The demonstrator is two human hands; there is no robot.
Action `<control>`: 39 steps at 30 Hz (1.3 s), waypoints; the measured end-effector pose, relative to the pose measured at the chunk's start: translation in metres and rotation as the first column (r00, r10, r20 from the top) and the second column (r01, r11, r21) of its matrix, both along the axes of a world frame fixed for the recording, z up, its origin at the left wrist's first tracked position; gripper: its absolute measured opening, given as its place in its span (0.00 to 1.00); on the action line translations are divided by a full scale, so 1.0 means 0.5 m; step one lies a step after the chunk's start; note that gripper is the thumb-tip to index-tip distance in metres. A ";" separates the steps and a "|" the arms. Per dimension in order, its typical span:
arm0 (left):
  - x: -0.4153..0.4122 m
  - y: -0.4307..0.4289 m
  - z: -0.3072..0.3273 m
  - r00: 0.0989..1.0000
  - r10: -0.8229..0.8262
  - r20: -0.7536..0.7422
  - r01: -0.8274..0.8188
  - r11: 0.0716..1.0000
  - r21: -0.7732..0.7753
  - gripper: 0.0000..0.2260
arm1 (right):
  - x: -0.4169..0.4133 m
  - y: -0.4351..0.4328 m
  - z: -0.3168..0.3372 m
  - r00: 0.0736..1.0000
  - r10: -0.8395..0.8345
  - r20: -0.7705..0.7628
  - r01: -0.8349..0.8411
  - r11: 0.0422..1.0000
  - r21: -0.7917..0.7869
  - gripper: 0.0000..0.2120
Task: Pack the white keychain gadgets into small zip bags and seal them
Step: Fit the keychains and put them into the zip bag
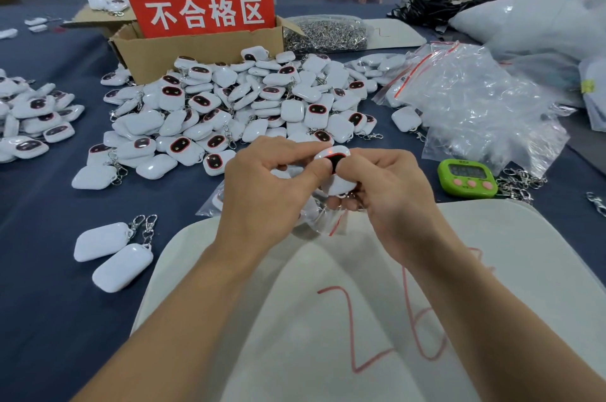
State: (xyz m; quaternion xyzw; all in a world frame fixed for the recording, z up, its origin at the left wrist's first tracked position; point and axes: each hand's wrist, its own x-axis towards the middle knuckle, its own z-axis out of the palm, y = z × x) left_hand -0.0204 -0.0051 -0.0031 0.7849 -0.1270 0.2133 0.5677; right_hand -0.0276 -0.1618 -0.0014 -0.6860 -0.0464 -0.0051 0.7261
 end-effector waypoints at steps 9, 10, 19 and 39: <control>-0.004 -0.009 -0.006 0.984 -0.061 -0.169 0.031 0.984 -0.178 0.11 | 0.001 -0.001 0.002 0.997 0.061 -0.041 -0.060 0.998 0.012 0.14; -0.005 -0.012 -0.005 0.980 -0.070 -0.187 0.030 0.978 -0.209 0.10 | 0.002 -0.001 0.002 0.997 0.067 -0.049 -0.067 0.998 0.009 0.14; -0.006 -0.003 -0.005 0.977 -0.059 -0.203 0.014 0.976 -0.219 0.08 | 0.000 -0.001 -0.005 0.989 0.143 -0.033 -0.144 0.989 -0.026 0.16; -0.006 -0.014 -0.006 0.986 0.164 -0.011 -0.162 0.984 0.078 0.12 | 0.000 -0.019 -0.005 0.977 -0.149 0.156 0.142 0.988 0.058 0.14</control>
